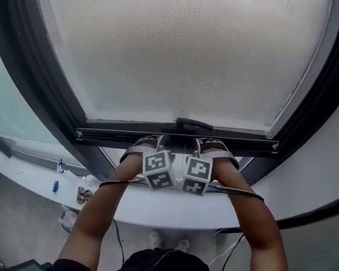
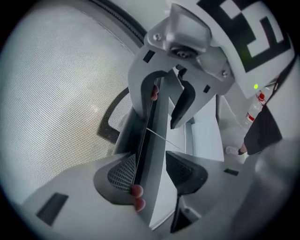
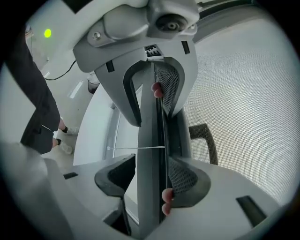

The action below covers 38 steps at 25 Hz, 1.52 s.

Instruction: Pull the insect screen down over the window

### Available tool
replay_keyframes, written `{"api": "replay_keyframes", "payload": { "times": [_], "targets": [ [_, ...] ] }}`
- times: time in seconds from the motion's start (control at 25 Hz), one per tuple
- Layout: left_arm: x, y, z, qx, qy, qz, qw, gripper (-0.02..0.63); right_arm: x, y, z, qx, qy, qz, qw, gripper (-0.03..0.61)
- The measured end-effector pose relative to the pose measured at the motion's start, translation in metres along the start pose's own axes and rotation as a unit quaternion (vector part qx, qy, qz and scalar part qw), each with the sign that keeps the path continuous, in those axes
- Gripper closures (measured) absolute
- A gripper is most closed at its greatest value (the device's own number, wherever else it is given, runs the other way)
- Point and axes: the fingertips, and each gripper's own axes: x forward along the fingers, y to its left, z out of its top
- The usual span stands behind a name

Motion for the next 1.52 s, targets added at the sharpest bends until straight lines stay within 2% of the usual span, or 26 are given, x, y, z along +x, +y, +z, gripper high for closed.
{"api": "replay_keyframes", "payload": {
  "times": [0.2,0.28,0.44,0.6,0.72,1.08,1.4,1.52],
  "targets": [
    [0.005,-0.007,-0.004,0.002,0.005,-0.005,1.0,0.411,0.0,0.011,-0.007,-0.007,0.022,0.024,0.999,0.354],
    [0.006,-0.008,-0.007,0.008,0.011,-0.004,0.9999,0.411,0.002,0.011,-0.006,-0.007,0.018,0.02,1.0,0.354],
    [0.01,0.0,-0.01,0.02,0.006,0.025,0.9995,0.411,0.008,0.006,0.001,0.005,-0.005,-0.007,1.0,0.354],
    [0.002,-0.007,-0.001,0.006,-0.004,0.007,1.0,0.411,0.008,0.005,0.0,0.018,-0.008,-0.018,1.0,0.354],
    [0.002,-0.005,0.0,0.005,-0.004,0.01,0.9999,0.411,0.009,0.004,0.001,0.021,-0.005,-0.019,1.0,0.354],
    [0.008,0.0,-0.009,0.035,0.012,0.028,0.9989,0.411,0.01,0.001,0.002,0.009,-0.006,-0.023,1.0,0.355],
    [0.004,-0.004,-0.001,0.011,-0.009,0.016,0.9998,0.411,0.009,0.002,0.002,0.018,-0.013,-0.031,0.999,0.354],
    [0.005,-0.004,-0.003,0.016,-0.011,0.008,0.9998,0.411,0.009,0.002,0.003,0.028,-0.018,-0.031,0.999,0.354]
  ]
}}
